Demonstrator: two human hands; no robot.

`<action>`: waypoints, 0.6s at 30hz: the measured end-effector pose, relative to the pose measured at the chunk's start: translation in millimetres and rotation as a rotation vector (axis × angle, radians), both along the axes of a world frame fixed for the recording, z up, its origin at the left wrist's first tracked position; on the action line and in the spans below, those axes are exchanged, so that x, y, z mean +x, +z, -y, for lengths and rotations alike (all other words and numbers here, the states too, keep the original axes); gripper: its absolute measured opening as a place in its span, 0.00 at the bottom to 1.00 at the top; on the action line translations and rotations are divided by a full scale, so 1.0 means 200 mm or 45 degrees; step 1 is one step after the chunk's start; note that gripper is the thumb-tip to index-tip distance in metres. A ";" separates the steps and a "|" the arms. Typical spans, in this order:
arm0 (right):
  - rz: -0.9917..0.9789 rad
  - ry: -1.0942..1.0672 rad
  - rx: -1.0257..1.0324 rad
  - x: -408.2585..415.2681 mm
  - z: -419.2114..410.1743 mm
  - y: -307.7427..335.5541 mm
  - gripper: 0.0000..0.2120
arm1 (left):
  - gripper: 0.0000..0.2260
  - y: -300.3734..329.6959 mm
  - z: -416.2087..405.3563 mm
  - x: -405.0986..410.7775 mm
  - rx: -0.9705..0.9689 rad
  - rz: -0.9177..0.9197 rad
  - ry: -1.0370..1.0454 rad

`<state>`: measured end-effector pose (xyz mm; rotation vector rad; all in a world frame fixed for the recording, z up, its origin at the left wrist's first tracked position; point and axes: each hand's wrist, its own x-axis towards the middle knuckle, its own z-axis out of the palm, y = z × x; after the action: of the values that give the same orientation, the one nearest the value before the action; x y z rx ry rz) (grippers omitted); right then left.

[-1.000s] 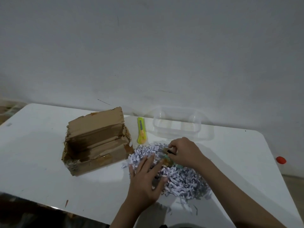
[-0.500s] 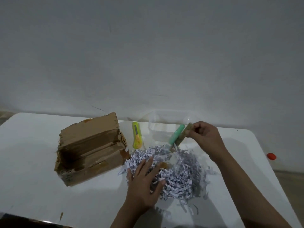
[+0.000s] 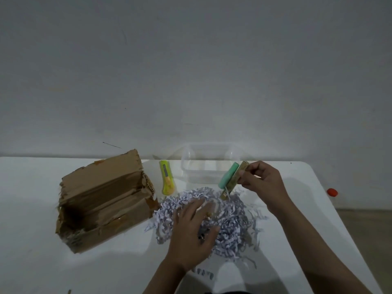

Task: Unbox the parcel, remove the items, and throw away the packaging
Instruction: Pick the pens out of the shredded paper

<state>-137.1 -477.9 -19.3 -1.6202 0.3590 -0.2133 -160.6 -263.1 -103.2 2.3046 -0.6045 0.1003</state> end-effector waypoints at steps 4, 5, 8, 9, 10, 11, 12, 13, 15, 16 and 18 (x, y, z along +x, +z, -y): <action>-0.004 0.001 -0.002 0.01 -0.03 0.00 0.06 | 0.23 0.05 0.10 -0.01 -0.084 -0.148 -0.096; -0.004 0.001 0.008 0.01 -0.04 0.00 0.05 | 0.22 0.06 0.12 -0.01 -0.080 -0.181 -0.105; -0.005 0.000 0.050 0.02 -0.05 0.00 0.04 | 0.23 0.07 0.15 0.00 -0.025 -0.263 -0.117; -0.008 0.000 0.064 0.02 -0.06 0.00 0.04 | 0.25 0.07 0.16 0.01 0.001 -0.269 -0.119; -0.010 -0.001 0.075 0.03 -0.06 0.00 0.04 | 0.27 0.08 0.16 0.01 0.018 -0.271 -0.119; -0.010 -0.005 0.085 0.03 -0.06 0.00 0.04 | 0.29 0.07 0.16 0.01 0.029 -0.272 -0.117; -0.008 -0.014 0.094 0.03 -0.06 0.00 0.04 | 0.30 0.07 0.16 0.01 0.038 -0.270 -0.115; -0.006 -0.025 0.101 0.03 -0.06 0.00 0.04 | 0.30 0.07 0.16 0.01 0.044 -0.272 -0.113; 0.003 -0.044 0.114 0.04 -0.05 0.00 0.05 | 0.31 0.06 0.15 0.01 0.066 -0.281 -0.117; 0.009 -0.050 0.119 0.04 -0.05 0.01 0.05 | 0.32 0.06 0.14 0.01 0.076 -0.283 -0.123; 0.016 -0.056 0.115 0.04 -0.05 0.01 0.06 | 0.31 0.06 0.13 0.01 0.063 -0.259 -0.133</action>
<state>-129.5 -468.6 -17.9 -1.5222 0.3896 -0.2376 -159.5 -288.8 -90.5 2.2894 -0.6263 -0.1980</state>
